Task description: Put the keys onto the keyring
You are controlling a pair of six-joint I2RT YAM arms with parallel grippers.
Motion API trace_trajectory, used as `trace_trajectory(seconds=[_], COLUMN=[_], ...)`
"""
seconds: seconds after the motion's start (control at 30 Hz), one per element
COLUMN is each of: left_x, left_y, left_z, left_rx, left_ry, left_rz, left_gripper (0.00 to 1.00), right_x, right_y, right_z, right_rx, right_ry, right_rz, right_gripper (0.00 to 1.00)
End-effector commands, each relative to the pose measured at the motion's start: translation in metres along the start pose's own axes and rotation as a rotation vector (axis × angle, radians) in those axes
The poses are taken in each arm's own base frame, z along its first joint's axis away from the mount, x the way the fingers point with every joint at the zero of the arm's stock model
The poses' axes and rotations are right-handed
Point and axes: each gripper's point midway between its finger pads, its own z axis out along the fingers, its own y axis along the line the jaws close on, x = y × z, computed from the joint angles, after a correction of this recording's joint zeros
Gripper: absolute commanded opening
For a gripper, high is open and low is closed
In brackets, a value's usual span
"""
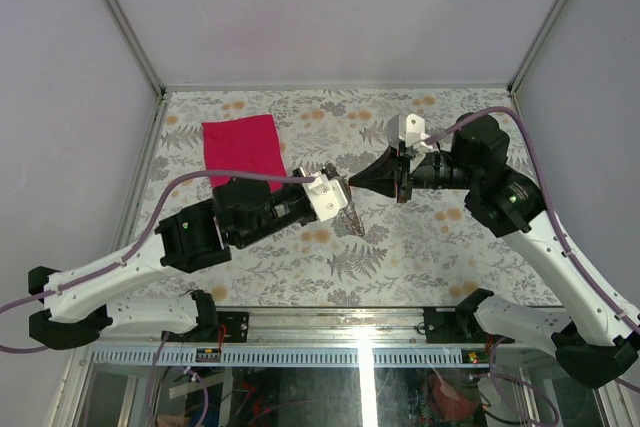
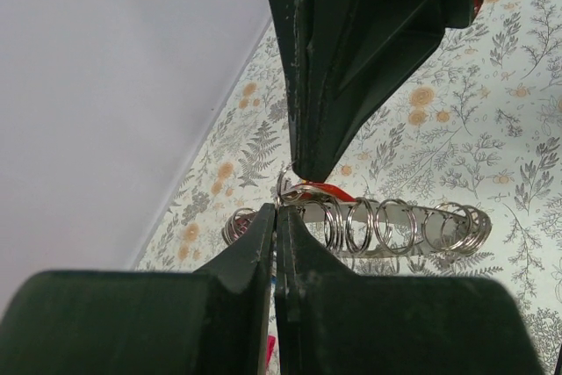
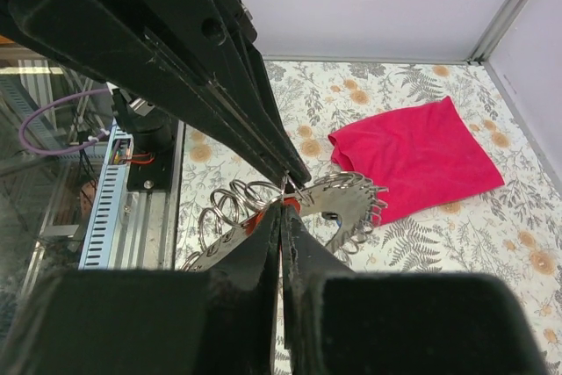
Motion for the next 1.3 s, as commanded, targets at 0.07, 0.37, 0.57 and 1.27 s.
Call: trace_trajectory(seconds=[0.07, 0.37, 0.57, 1.27], left_x=[-0.040, -0.040, -0.041, -0.044], left_y=[0.022, 0.022, 0.022, 0.018], left_z=[-0.007, -0.010, -0.010, -0.011], left_rx=[-0.081, -0.087, -0.088, -0.075], left_ry=[-0.121, -0.122, -0.125, -0.135], left_rz=[-0.014, -0.012, -0.011, -0.016], left_gripper=[0.00, 0.00, 0.00, 0.00], right_x=[-0.021, -0.009, -0.003, 0.003], right_y=[-0.006, -0.017, -0.020, -0.024], right_z=[0.002, 0.000, 0.001, 0.009], right_rx=[0.023, 0.092, 0.110, 0.096], right_ry=[-0.052, -0.010, 0.010, 0.036], right_rz=[-0.041, -0.009, 0.013, 0.089], right_gripper=[0.00, 0.00, 0.00, 0.04])
